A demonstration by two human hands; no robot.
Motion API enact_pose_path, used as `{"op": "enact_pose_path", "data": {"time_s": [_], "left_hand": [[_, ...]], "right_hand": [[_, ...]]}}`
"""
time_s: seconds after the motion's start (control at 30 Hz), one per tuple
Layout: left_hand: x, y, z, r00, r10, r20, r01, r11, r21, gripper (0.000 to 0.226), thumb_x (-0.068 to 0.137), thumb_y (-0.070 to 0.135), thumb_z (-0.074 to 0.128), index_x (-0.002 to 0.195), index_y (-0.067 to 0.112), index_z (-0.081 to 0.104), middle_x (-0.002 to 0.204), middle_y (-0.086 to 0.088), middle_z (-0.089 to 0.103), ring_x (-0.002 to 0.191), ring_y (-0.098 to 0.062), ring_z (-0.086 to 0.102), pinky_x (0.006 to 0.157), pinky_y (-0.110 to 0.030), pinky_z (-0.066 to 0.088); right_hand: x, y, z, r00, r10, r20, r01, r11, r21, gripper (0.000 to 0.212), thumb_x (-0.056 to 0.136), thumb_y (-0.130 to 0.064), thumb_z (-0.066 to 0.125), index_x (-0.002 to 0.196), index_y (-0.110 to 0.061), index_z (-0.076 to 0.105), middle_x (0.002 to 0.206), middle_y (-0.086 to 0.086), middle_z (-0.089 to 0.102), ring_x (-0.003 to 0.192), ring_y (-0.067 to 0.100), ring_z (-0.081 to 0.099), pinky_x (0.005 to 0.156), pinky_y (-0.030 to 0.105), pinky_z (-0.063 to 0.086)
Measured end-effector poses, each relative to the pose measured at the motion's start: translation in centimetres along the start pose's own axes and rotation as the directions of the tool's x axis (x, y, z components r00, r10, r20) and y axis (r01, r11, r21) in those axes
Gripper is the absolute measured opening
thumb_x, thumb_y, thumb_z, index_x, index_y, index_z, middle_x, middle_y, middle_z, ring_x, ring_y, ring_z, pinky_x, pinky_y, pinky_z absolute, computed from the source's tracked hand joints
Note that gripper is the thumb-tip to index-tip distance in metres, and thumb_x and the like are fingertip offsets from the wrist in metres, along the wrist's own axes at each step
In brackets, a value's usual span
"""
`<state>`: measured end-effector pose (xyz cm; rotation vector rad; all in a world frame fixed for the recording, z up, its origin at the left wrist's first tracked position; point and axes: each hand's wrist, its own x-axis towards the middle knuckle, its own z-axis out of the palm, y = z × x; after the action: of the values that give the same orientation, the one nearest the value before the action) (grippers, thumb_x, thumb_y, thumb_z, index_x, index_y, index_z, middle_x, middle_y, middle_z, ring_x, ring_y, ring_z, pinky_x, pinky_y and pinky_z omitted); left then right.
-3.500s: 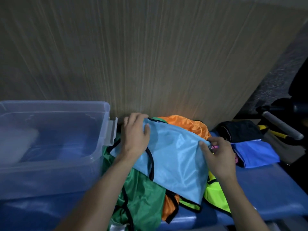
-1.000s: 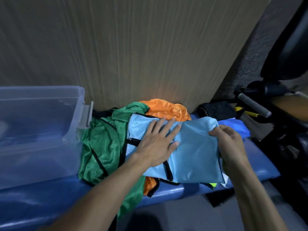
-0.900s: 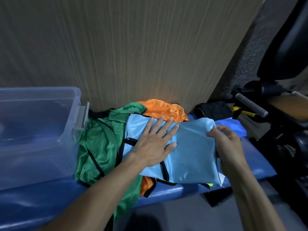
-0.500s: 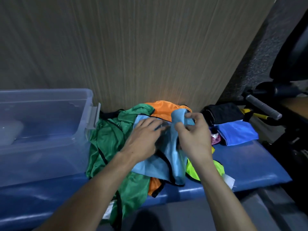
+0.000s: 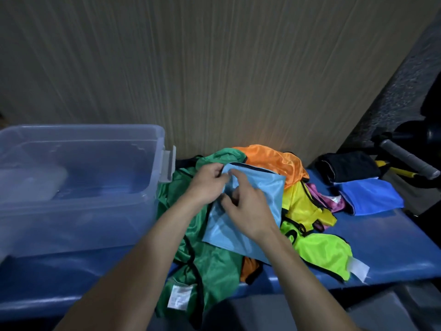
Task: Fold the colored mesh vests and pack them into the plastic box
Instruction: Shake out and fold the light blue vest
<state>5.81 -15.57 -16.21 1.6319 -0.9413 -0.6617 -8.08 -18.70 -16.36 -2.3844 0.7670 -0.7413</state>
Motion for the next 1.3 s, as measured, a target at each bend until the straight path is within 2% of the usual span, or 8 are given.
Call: {"op": "enact_pose_path", "data": {"time_s": [0.17, 0.3, 0.4, 0.53, 0.63, 0.9, 1.1, 1.3], "left_hand": [[0.5, -0.8, 0.6, 0.991, 0.07, -0.114, -0.045, 0.977, 0.209, 0.013, 0.098, 0.012, 0.058, 0.106, 0.008, 0.068, 0.081, -0.013, 0.068, 0.064, -0.019, 0.052, 0.068, -0.036, 0.046], [-0.2, -0.5, 1.2, 0.984, 0.086, -0.159, -0.047, 0.971, 0.235, 0.033, 0.099, 0.014, 0.059, 0.132, 0.013, 0.062, 0.108, -0.006, 0.073, 0.097, -0.024, 0.067, 0.086, -0.03, 0.051], [-1.4, -0.4, 1.4, 0.957, 0.215, -0.197, -0.142, 0.934, 0.329, 0.021, 0.096, 0.013, 0.063, 0.116, 0.015, 0.056, 0.09, -0.005, 0.065, 0.08, -0.024, 0.061, 0.069, -0.03, 0.042], [-2.6, -0.7, 1.3, 0.793, 0.602, -0.094, -0.36, 0.588, 0.724, 0.025, 0.08, -0.002, 0.071, 0.089, 0.015, 0.054, 0.092, -0.003, 0.052, 0.086, -0.026, 0.051, 0.07, -0.042, 0.047], [-3.2, -1.3, 1.6, 0.765, 0.638, 0.089, -0.424, 0.395, 0.815, 0.03, 0.084, 0.01, 0.071, 0.113, 0.017, 0.066, 0.108, -0.001, 0.057, 0.098, -0.027, 0.055, 0.078, -0.043, 0.05], [-4.8, -1.6, 3.9, 0.862, 0.485, 0.145, -0.321, 0.303, 0.897, 0.061, 0.101, 0.055, 0.035, 0.151, 0.021, 0.042, 0.149, -0.007, 0.043, 0.126, -0.031, 0.044, 0.098, -0.048, 0.041], [-4.9, -4.2, 5.0, 0.931, 0.311, 0.192, -0.308, 0.387, 0.869, 0.078, 0.098, 0.07, 0.012, 0.164, 0.028, 0.008, 0.171, -0.005, 0.0, 0.157, -0.033, 0.001, 0.125, -0.057, 0.0], [-4.9, -3.5, 4.1, 0.915, 0.359, 0.183, -0.348, 0.476, 0.808, 0.069, 0.1, 0.063, 0.023, 0.16, 0.029, 0.027, 0.17, -0.001, 0.011, 0.156, -0.027, 0.005, 0.126, -0.053, 0.0]], "right_hand": [[-3.1, 2.2, -3.1, 0.992, -0.073, -0.106, 0.056, 0.986, -0.156, 0.045, 0.09, -0.028, 0.065, 0.133, -0.024, 0.055, 0.083, -0.014, 0.053, 0.076, 0.016, 0.058, 0.065, 0.037, 0.047], [-5.5, 4.1, -4.3, 0.948, 0.199, -0.247, -0.233, 0.965, -0.117, 0.039, 0.087, -0.036, 0.075, 0.112, -0.02, 0.049, 0.101, -0.01, 0.048, 0.08, 0.014, 0.051, 0.063, 0.032, 0.036], [-6.2, 5.4, -4.5, 0.918, 0.361, -0.163, -0.367, 0.93, -0.004, 0.041, 0.088, -0.042, 0.075, 0.107, -0.018, 0.047, 0.087, -0.004, 0.057, 0.076, 0.018, 0.057, 0.059, 0.035, 0.037], [-5.8, 5.7, -4.3, 0.885, 0.448, -0.125, -0.444, 0.894, 0.057, 0.04, 0.088, -0.049, 0.072, 0.105, -0.018, 0.053, 0.079, -0.006, 0.06, 0.075, 0.015, 0.061, 0.057, 0.034, 0.04], [-5.2, 5.8, -4.2, 0.848, 0.514, -0.127, -0.501, 0.857, 0.124, 0.043, 0.087, -0.059, 0.069, 0.098, -0.02, 0.056, 0.08, -0.003, 0.063, 0.076, 0.021, 0.063, 0.059, 0.037, 0.045], [-3.2, 5.2, -3.7, 0.79, 0.593, -0.157, -0.537, 0.793, 0.288, 0.052, 0.087, -0.065, 0.066, 0.078, -0.014, 0.062, 0.069, -0.001, 0.064, 0.065, 0.021, 0.061, 0.06, 0.037, 0.044], [-2.7, 5.6, -3.1, 0.81, 0.553, -0.195, -0.512, 0.829, 0.226, 0.042, 0.092, -0.054, 0.065, 0.076, -0.016, 0.059, 0.064, -0.002, 0.06, 0.063, 0.023, 0.059, 0.055, 0.034, 0.041], [-2.4, 5.0, -2.5, 0.84, 0.491, -0.231, -0.446, 0.867, 0.221, 0.036, 0.097, -0.045, 0.062, 0.088, -0.01, 0.059, 0.078, 0.003, 0.065, 0.073, 0.025, 0.061, 0.064, 0.039, 0.048]]}}
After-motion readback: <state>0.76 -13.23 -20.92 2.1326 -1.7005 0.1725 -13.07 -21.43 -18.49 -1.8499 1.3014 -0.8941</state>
